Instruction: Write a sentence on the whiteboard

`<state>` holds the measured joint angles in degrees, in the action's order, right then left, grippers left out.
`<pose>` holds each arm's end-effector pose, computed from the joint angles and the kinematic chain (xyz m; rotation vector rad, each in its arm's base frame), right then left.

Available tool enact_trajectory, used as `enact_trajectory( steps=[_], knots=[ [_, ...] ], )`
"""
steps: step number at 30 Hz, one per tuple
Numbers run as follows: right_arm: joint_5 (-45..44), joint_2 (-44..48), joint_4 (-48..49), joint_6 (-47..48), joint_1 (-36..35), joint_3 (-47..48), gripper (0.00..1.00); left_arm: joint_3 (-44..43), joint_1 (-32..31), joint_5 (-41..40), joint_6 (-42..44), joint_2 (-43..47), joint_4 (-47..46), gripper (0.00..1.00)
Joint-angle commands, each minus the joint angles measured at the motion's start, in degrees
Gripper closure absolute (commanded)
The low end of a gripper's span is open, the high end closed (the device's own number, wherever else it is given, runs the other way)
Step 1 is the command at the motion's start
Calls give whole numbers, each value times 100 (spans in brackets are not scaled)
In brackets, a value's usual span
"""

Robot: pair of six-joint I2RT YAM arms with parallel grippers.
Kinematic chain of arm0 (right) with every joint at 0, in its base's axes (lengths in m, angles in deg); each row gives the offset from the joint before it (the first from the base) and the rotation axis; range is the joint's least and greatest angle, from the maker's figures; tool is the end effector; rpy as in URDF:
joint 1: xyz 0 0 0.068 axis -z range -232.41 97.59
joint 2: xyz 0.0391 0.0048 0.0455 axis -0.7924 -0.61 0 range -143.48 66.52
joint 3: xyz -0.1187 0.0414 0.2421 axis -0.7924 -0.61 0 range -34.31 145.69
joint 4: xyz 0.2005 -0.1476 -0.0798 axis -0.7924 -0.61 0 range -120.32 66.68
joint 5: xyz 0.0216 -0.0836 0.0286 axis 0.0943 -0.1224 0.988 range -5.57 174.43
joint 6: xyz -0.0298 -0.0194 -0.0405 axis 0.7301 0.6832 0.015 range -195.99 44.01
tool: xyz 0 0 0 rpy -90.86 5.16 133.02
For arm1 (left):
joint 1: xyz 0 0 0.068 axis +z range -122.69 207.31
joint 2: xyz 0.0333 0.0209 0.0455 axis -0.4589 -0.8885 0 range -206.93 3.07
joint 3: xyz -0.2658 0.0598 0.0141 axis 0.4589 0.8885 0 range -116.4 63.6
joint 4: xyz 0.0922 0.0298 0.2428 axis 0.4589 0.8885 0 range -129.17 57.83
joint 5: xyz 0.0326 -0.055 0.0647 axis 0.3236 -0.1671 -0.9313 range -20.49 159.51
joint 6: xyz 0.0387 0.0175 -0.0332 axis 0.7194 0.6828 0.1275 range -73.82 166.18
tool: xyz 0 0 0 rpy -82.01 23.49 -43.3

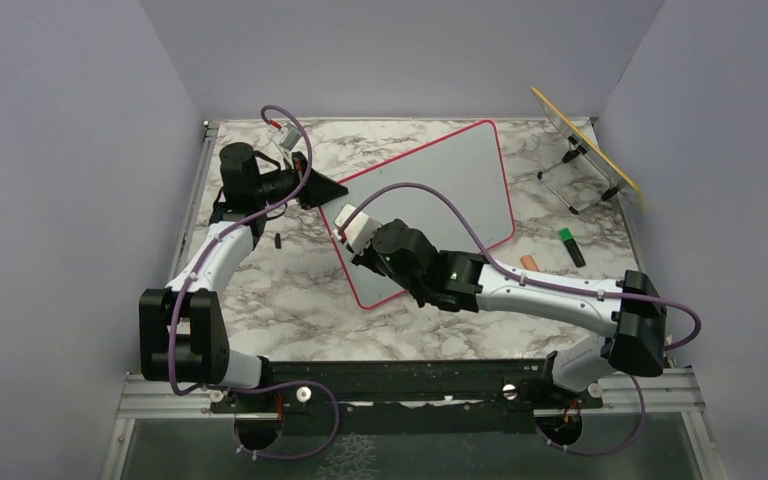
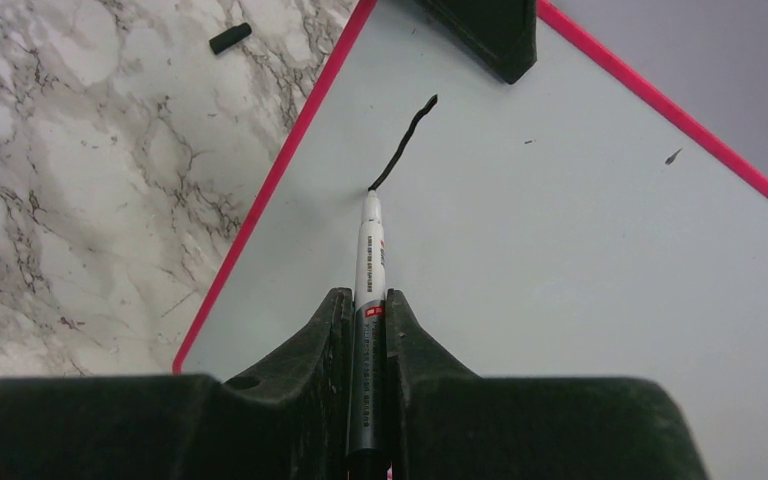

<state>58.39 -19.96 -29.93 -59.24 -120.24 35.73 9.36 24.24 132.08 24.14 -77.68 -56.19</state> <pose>0.1477 0.3214 0.3238 -1.0697 1.6101 0.1461 0.3106 -0.0484 0.3035 0.5519 1.7252 -1.2517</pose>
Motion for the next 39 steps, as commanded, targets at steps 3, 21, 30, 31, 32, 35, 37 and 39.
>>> enact_trajectory(
  steps=[3,21,30,31,32,35,37,39],
  knots=[
    [66,-98,-486,-176,-35,81,99,27,-7,-103,315,-125,278,100],
    [-361,32,-219,-289,-50,-143,99,27,-10,-64,323,-165,282,100],
    [-678,135,-154,-348,-53,-269,99,19,-12,-51,332,-208,287,100],
    [-712,146,-141,-348,-51,-278,99,19,-7,-46,332,-213,287,100],
    [-750,160,-121,-355,-48,-300,99,19,-9,-44,332,-214,287,100],
    [-833,201,-59,-364,-52,-348,99,19,-6,-36,332,-229,287,100],
    [-894,215,-51,-382,-47,-353,99,19,-14,-33,332,-232,287,100],
    [-930,232,-18,-401,-46,-381,99,11,-16,-23,332,-241,287,100]
  ],
)
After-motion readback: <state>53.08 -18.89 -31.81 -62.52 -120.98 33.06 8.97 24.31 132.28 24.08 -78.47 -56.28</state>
